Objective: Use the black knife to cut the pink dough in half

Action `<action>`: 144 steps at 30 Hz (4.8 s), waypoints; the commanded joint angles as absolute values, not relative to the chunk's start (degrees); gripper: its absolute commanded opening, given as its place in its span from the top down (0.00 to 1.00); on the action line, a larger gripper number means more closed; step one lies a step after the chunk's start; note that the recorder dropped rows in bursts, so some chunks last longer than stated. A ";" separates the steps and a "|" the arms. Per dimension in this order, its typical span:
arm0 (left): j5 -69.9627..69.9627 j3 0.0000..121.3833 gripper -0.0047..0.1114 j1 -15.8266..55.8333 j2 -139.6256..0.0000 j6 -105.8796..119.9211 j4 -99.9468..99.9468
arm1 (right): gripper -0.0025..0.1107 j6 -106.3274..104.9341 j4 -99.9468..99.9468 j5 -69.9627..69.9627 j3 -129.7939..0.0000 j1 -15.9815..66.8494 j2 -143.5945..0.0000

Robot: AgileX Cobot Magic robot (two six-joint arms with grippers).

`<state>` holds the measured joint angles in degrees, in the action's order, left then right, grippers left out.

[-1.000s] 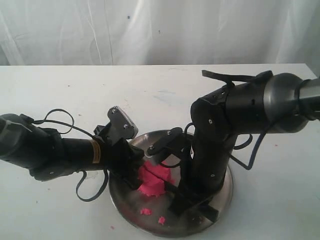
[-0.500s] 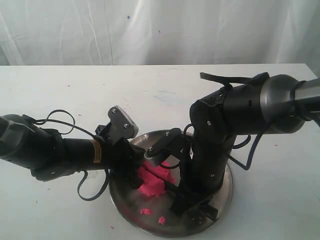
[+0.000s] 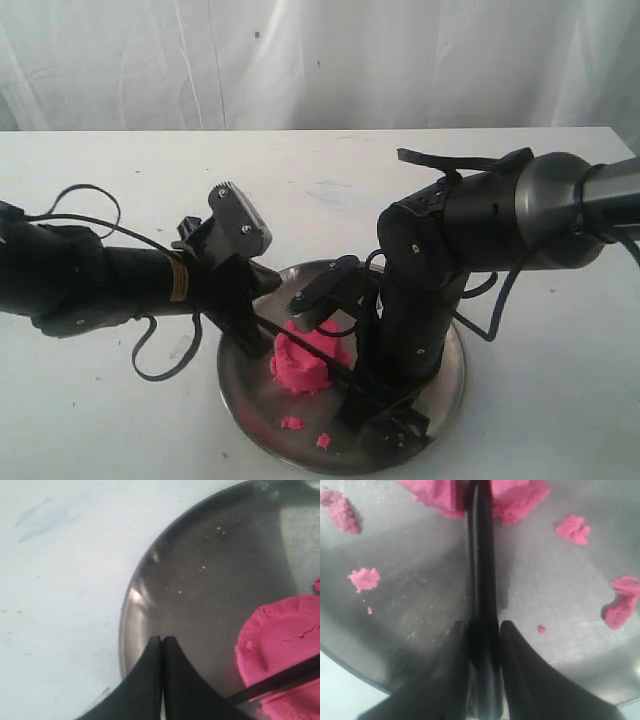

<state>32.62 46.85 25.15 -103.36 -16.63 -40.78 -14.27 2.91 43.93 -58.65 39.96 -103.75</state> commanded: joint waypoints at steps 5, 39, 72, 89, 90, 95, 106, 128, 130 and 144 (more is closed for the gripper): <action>10.02 46.44 0.96 25.31 -92.43 -22.10 -41.17 | 0.98 -14.11 3.24 43.24 -58.58 39.97 -103.79; -22.09 46.44 0.96 25.31 -80.03 -12.37 -1.28 | 0.98 -14.11 4.27 45.89 -58.68 39.97 -103.79; -22.09 46.44 0.96 25.31 -80.03 -11.72 -1.28 | 0.98 -9.63 -0.42 48.21 -60.18 39.97 -103.79; -21.85 46.44 0.96 25.31 -80.03 -11.74 -1.28 | 0.98 -2.30 -6.56 47.38 -60.18 39.97 -103.79; -21.85 46.44 0.96 25.31 -80.03 -11.74 -1.28 | 0.98 -2.30 -5.62 47.16 -60.18 39.97 -103.79; -21.85 46.44 0.96 25.31 -80.03 -11.74 -1.28 | 0.98 -2.80 0.00 46.58 -60.18 39.97 -103.79; -21.27 46.44 0.96 25.31 -80.03 -11.74 -1.28 | 0.98 -9.55 8.23 46.25 -60.18 39.97 -103.79; -20.80 46.44 0.96 25.31 -80.03 -11.74 -1.28 | 0.98 -9.94 1.14 46.57 -60.18 39.97 -103.79; -20.80 46.44 0.96 25.31 -80.03 -11.74 -1.28 | 0.98 -6.36 -1.75 46.84 -60.18 39.97 -103.79; -20.67 46.44 0.96 25.31 -80.03 -11.74 -1.28 | 0.98 -14.40 8.41 45.67 -60.22 39.97 -105.09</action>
<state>-20.12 46.71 25.15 -80.61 -11.72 -1.58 -17.09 12.25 46.06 -60.01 39.96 -104.93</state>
